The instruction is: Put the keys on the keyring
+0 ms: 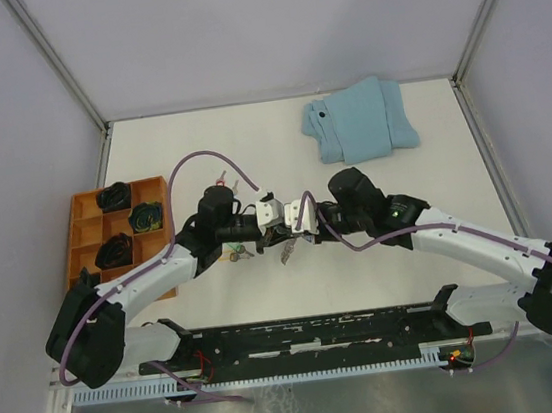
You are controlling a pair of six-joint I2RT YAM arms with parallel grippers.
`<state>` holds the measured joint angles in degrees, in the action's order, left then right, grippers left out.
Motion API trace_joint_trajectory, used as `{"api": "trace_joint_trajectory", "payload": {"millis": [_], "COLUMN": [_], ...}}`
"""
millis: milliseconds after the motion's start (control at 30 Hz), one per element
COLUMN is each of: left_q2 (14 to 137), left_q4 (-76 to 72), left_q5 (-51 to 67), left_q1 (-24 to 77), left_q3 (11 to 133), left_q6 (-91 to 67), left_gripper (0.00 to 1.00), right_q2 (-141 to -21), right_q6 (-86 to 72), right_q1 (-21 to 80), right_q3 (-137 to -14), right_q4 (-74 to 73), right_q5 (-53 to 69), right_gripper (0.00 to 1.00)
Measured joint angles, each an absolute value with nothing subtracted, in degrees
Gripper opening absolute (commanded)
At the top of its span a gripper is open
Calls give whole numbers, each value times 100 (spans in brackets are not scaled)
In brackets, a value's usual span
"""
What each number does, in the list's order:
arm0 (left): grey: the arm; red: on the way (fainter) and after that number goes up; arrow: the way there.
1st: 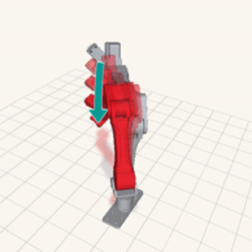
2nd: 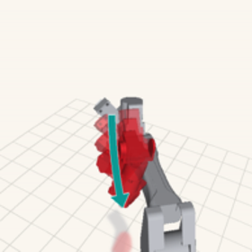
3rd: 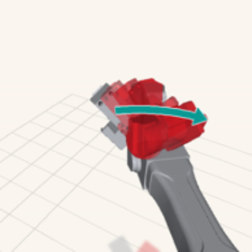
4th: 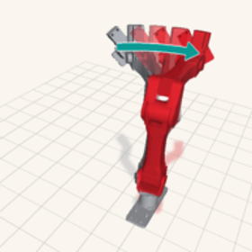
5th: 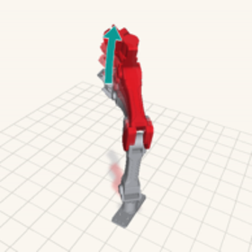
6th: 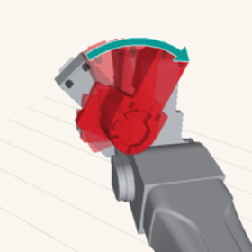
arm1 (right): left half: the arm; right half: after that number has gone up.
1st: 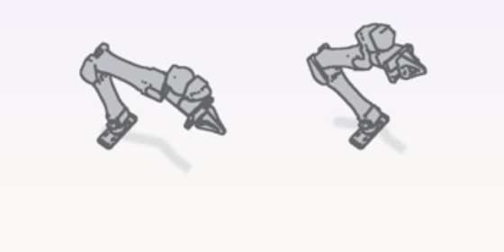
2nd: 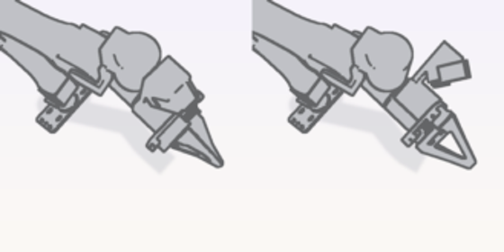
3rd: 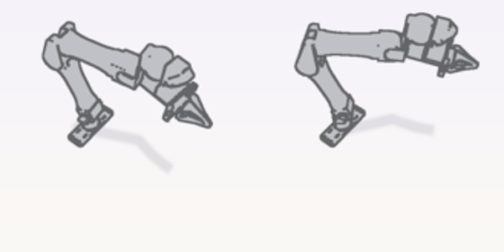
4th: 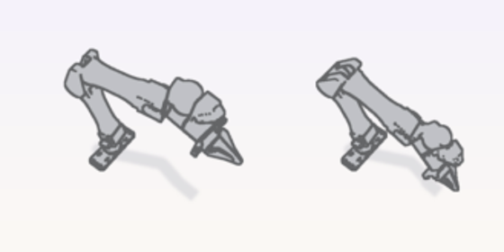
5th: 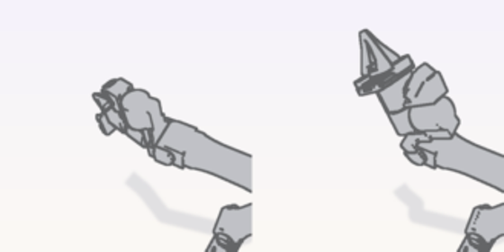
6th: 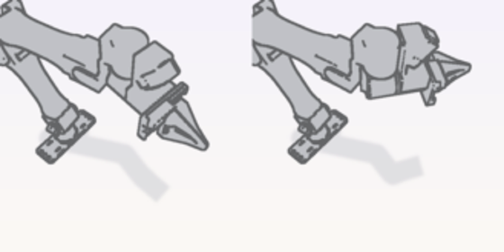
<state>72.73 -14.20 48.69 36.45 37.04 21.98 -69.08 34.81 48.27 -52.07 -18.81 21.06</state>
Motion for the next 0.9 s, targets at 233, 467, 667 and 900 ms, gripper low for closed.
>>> {"api": "trace_joint_trajectory", "payload": {"millis": [233, 467, 667, 900], "left_q2": [7266, 7133, 7011, 6947], "left_q4": [-1356, -1374, -1433, -1586], "left_q5": [4969, 4963, 4950, 4895], "left_q1": [3651, 3684, 3682, 3649], "left_q3": [3723, 3721, 3658, 3542], "left_q6": [2351, 2373, 2366, 2244], "left_gripper": [3, 3, 3, 3], "right_q2": [-6733, -6455, -6412, -6414], "right_q6": [3457, 3433, 3413, 3371], "right_q1": [4858, 4875, 4875, 4875], "right_q3": [-5127, -4995, -4978, -4919], "right_q4": [-1914, -1881, -1874, -1820], "right_q5": [1959, 1894, 1879, 1887], "right_gripper": [1, 1, 1, 1]}}
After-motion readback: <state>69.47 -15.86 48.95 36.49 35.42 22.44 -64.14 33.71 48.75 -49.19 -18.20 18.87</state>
